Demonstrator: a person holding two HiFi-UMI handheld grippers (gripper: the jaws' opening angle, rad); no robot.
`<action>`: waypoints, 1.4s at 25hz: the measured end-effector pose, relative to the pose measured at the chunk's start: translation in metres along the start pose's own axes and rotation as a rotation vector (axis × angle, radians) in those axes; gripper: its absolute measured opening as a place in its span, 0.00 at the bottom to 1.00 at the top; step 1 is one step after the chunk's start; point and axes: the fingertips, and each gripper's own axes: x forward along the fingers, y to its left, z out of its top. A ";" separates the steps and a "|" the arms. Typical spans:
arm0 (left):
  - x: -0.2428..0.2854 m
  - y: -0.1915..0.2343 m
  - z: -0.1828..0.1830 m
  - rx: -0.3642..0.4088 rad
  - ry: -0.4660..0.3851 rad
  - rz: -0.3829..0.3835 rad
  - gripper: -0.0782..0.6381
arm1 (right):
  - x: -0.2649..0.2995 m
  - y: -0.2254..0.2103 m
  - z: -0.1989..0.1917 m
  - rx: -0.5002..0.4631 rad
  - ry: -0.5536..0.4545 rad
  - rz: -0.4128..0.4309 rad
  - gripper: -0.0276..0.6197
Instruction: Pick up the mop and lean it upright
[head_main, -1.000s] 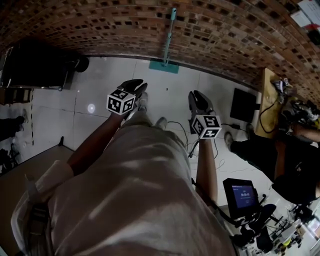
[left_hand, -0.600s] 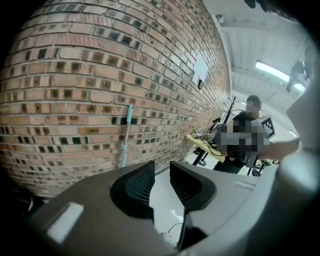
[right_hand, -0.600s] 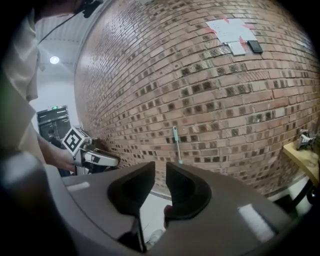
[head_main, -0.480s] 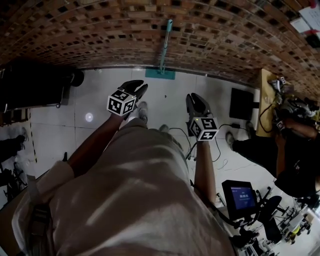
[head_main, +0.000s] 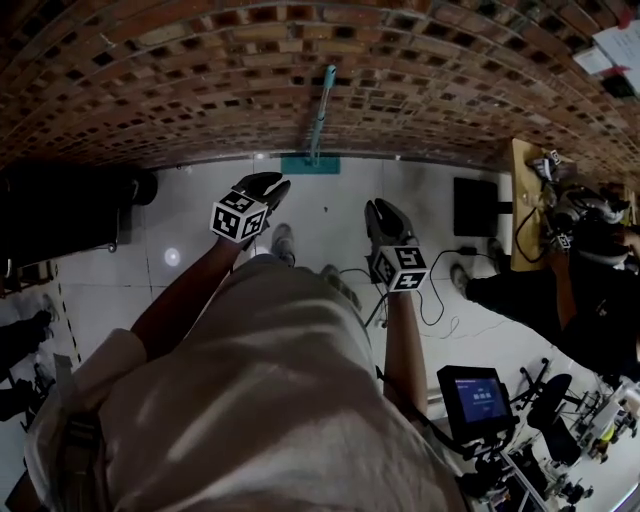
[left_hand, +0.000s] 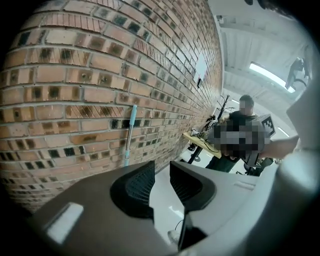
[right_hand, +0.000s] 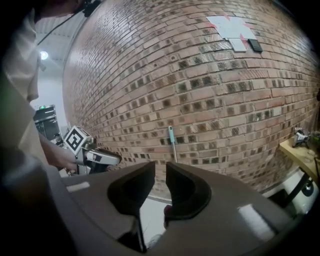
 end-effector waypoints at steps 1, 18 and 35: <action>0.002 0.005 0.002 0.007 0.003 -0.008 0.27 | 0.004 0.000 0.001 0.002 -0.003 -0.007 0.14; 0.004 0.060 0.023 0.062 -0.009 -0.067 0.27 | 0.040 0.014 0.008 0.050 -0.046 -0.094 0.14; 0.013 0.059 0.025 0.046 -0.010 -0.061 0.28 | 0.042 -0.007 0.017 0.045 -0.061 -0.104 0.14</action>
